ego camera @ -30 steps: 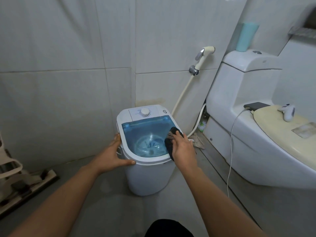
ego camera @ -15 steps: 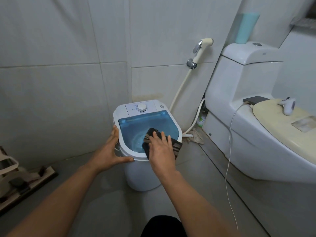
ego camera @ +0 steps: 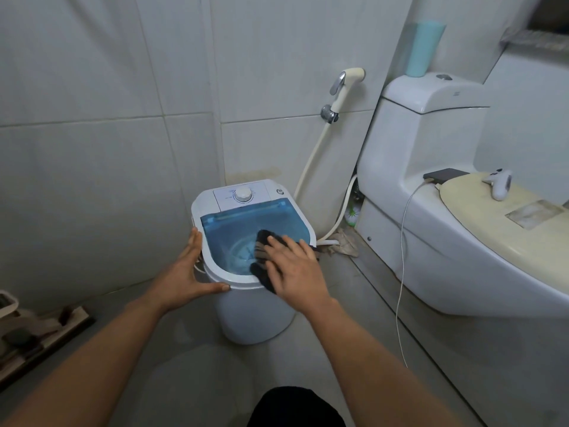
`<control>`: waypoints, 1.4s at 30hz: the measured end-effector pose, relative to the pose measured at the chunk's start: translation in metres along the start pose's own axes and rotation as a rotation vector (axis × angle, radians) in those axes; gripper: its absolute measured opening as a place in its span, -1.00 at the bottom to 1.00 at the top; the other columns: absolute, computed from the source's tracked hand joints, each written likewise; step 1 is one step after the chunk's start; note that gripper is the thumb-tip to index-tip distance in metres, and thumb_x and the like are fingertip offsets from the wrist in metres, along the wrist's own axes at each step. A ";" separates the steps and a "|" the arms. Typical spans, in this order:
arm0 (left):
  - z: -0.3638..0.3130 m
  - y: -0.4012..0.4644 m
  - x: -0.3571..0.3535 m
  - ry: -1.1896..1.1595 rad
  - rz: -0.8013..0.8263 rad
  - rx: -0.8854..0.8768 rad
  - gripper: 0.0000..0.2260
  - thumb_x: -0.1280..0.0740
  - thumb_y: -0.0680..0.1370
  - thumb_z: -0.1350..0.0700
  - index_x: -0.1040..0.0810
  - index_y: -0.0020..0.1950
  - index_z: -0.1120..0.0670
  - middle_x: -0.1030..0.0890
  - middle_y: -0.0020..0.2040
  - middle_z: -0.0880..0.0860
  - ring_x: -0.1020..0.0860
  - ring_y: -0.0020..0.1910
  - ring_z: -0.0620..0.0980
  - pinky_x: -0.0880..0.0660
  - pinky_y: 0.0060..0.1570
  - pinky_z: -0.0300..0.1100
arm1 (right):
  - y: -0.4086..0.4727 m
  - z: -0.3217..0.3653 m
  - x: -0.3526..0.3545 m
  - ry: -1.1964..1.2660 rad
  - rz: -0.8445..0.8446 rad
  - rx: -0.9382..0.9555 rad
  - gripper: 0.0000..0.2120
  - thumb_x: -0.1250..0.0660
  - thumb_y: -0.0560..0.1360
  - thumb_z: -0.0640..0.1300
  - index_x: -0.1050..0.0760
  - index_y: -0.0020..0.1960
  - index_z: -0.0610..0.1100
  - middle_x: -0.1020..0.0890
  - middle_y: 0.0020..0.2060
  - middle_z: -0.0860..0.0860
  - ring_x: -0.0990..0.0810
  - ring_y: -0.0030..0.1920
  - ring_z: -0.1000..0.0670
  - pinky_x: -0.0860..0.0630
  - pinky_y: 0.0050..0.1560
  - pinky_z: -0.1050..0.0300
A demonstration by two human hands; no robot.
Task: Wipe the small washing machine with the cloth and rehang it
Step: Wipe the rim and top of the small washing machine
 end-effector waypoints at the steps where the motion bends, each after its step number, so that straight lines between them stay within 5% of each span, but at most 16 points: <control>1: 0.000 0.000 0.000 -0.002 0.005 0.004 0.34 -0.55 0.16 -0.52 0.20 0.69 -0.19 0.21 0.67 -0.27 0.22 0.58 -0.42 0.02 0.62 -0.13 | -0.002 -0.012 0.004 -0.001 -0.007 -0.048 -0.62 -0.14 0.64 0.07 -0.48 0.41 0.05 -0.48 0.45 0.09 -0.36 0.48 -0.05 -0.22 0.49 -0.18; 5: -0.003 0.000 0.002 -0.006 0.025 0.013 0.33 -0.55 0.17 -0.51 0.23 0.67 -0.24 0.23 0.66 -0.30 0.21 0.60 -0.38 0.01 0.59 -0.16 | 0.007 -0.057 0.007 0.103 0.020 -0.301 -0.60 -0.12 0.66 0.07 -0.40 0.48 0.06 -0.39 0.51 0.03 -0.33 0.50 -0.13 -0.26 0.50 -0.16; 10: -0.004 -0.001 0.002 -0.027 0.021 0.020 0.35 -0.54 0.16 -0.53 0.22 0.69 -0.18 0.24 0.67 -0.26 0.22 0.62 -0.33 0.03 0.59 -0.19 | 0.028 -0.067 0.014 0.337 -0.067 -0.513 -0.67 -0.19 0.65 -0.13 -0.51 0.38 -0.09 -0.65 0.23 -0.09 -0.60 0.22 -0.15 -0.49 0.22 0.08; 12: -0.005 -0.001 0.001 -0.055 0.024 0.012 0.36 -0.54 0.15 -0.53 0.22 0.69 -0.15 0.25 0.68 -0.23 0.23 0.62 -0.33 0.05 0.59 -0.21 | 0.019 -0.054 0.011 0.363 -0.156 -0.526 -0.67 -0.21 0.65 -0.16 -0.52 0.38 -0.09 -0.62 0.29 -0.10 -0.56 0.30 -0.12 -0.49 0.30 0.03; 17: -0.012 -0.005 0.003 -0.065 0.025 0.004 0.33 -0.59 0.22 -0.39 0.26 0.68 -0.14 0.28 0.66 -0.22 0.21 0.62 -0.27 0.06 0.57 -0.23 | -0.024 -0.025 -0.002 0.329 -0.264 -0.347 -0.64 -0.23 0.66 -0.17 -0.46 0.45 -0.12 -0.44 0.46 0.05 -0.25 0.55 0.01 -0.29 0.51 0.03; 24: -0.017 -0.009 0.008 -0.030 -0.015 -0.026 0.23 -0.65 0.33 -0.20 0.17 0.70 -0.06 0.22 0.63 -0.21 0.16 0.63 -0.22 0.01 0.62 -0.19 | -0.010 0.047 -0.035 0.127 -0.055 0.213 -0.64 -0.19 0.64 -0.16 -0.50 0.39 -0.18 -0.53 0.40 -0.07 -0.37 0.50 -0.08 -0.20 0.55 -0.12; 30: 0.004 -0.005 0.033 0.037 0.047 -0.085 0.17 -0.50 0.24 -0.50 0.12 0.65 -0.29 0.11 0.64 -0.36 -0.06 0.60 -0.30 -0.22 0.58 -0.17 | 0.064 0.096 -0.046 0.090 0.160 0.100 -0.63 -0.15 0.65 -0.12 -0.47 0.43 -0.08 -0.48 0.45 -0.07 -0.33 0.52 -0.14 -0.09 0.55 -0.07; 32: 0.011 -0.002 0.040 0.087 0.053 -0.102 0.20 -0.52 0.26 -0.49 0.12 0.68 -0.22 0.08 0.65 -0.32 -0.11 0.58 -0.29 -0.25 0.55 -0.20 | 0.091 0.100 -0.050 0.072 0.169 0.083 -0.63 -0.14 0.65 -0.14 -0.45 0.44 -0.05 -0.45 0.48 -0.06 -0.30 0.53 -0.14 -0.10 0.56 -0.10; 39: 0.036 0.011 0.064 0.043 0.066 0.087 0.01 -0.56 0.49 -0.07 0.07 0.70 0.00 0.11 0.67 -0.16 0.00 0.63 -0.20 -0.02 0.49 -0.38 | 0.162 0.109 -0.073 0.081 0.218 0.009 -0.64 -0.12 0.66 -0.15 -0.47 0.41 -0.09 -0.45 0.48 -0.05 -0.30 0.53 -0.13 -0.08 0.56 -0.02; 42: 0.017 0.019 0.090 0.001 0.066 0.210 -0.15 -0.46 0.57 0.07 0.00 0.69 0.11 -0.01 0.67 -0.07 -0.06 0.65 -0.14 0.01 0.45 -0.43 | 0.168 0.115 -0.052 0.266 0.183 -0.163 -0.70 -0.16 0.65 -0.09 -0.56 0.30 0.03 -0.64 0.24 0.08 -0.56 0.25 0.06 -0.39 0.32 0.18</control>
Point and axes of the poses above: each hand's wrist, its own y-axis towards the middle knuckle, its own x-axis out of the back of the hand, z = x × y, the point moved 2 cm from there along y, towards the middle knuckle
